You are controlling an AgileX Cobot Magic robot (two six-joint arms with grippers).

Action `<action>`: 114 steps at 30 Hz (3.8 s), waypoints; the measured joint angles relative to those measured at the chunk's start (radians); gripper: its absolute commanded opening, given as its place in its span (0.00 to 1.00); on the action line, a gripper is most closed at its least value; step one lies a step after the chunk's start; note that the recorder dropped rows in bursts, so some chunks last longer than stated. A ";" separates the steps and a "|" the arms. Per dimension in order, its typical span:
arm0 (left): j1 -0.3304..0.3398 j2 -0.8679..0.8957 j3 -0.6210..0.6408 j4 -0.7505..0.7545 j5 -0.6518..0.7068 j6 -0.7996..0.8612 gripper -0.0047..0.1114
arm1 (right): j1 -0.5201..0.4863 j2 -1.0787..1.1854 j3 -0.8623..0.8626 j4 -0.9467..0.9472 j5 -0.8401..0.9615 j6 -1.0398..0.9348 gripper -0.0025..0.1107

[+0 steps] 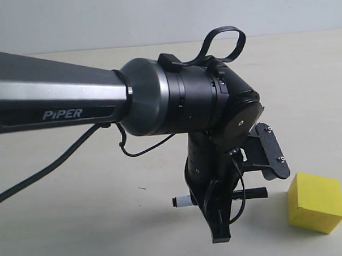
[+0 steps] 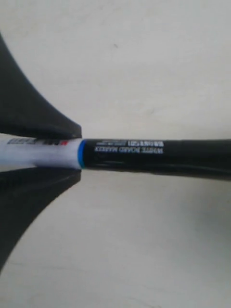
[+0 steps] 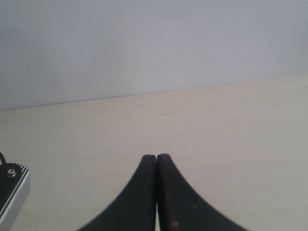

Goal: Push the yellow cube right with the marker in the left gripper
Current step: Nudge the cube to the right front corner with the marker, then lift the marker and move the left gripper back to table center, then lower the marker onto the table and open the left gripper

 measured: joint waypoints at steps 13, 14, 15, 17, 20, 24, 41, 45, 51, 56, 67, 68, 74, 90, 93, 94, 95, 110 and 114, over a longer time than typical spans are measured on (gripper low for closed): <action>-0.007 0.000 0.000 -0.117 -0.047 0.051 0.04 | 0.000 0.000 0.000 0.000 0.000 0.000 0.02; -0.009 0.000 0.000 -0.126 -0.047 0.059 0.04 | 0.000 0.000 0.000 0.000 0.000 0.000 0.02; -0.013 0.000 0.000 -0.131 -0.050 0.064 0.04 | 0.000 0.000 0.000 0.000 0.000 0.000 0.02; -0.025 0.005 0.000 -0.140 -0.052 0.074 0.04 | 0.000 0.000 0.000 0.000 0.000 0.000 0.02; -0.045 0.011 0.000 -0.159 -0.054 0.095 0.04 | 0.000 0.000 0.000 0.000 0.000 0.000 0.02; -0.065 0.013 0.000 -0.188 -0.063 0.140 0.04 | 0.000 0.000 0.000 0.000 0.000 0.000 0.02; -0.065 0.014 0.000 0.000 -0.128 0.078 0.04 | 0.000 0.000 0.000 0.000 0.000 0.000 0.02; -0.090 0.014 0.000 -0.023 -0.145 0.087 0.04 | 0.000 0.000 0.000 0.000 0.000 0.000 0.02; -0.082 0.014 0.000 -0.035 -0.103 0.087 0.04 | 0.000 0.000 0.000 0.000 0.000 0.000 0.02; -0.056 0.014 0.000 -0.021 -0.076 0.065 0.04 | 0.000 0.000 0.000 0.000 0.000 0.000 0.02; 0.115 -0.157 0.031 0.102 -0.099 -0.347 0.04 | 0.000 0.000 0.000 0.000 0.000 0.000 0.02; 0.144 -0.186 0.055 0.103 -0.114 -0.404 0.04 | 0.000 0.000 0.000 0.000 0.000 0.000 0.02; 0.293 -0.352 0.294 0.110 -0.271 -0.647 0.04 | 0.000 0.000 0.000 0.000 0.000 0.000 0.02; 0.316 -0.458 0.417 0.033 -0.303 -0.715 0.04 | 0.000 0.000 0.000 0.000 0.000 0.000 0.02; 0.316 -0.428 0.417 -0.066 -0.293 -0.715 0.04 | 0.000 0.000 0.000 0.000 0.000 0.000 0.02; 0.316 -0.417 0.417 -0.095 -0.295 -0.717 0.04 | 0.000 0.000 0.000 0.000 0.000 0.000 0.02; 0.316 -0.406 0.417 -0.127 -0.303 -0.726 0.04 | 0.000 0.000 0.000 0.000 0.000 0.000 0.02; 0.316 -0.219 0.410 -0.234 -0.496 -1.004 0.04 | 0.000 0.000 0.000 0.000 0.000 0.000 0.02; 0.320 -0.193 0.381 -0.245 -0.502 -1.010 0.04 | 0.000 0.000 0.000 0.000 0.000 0.000 0.02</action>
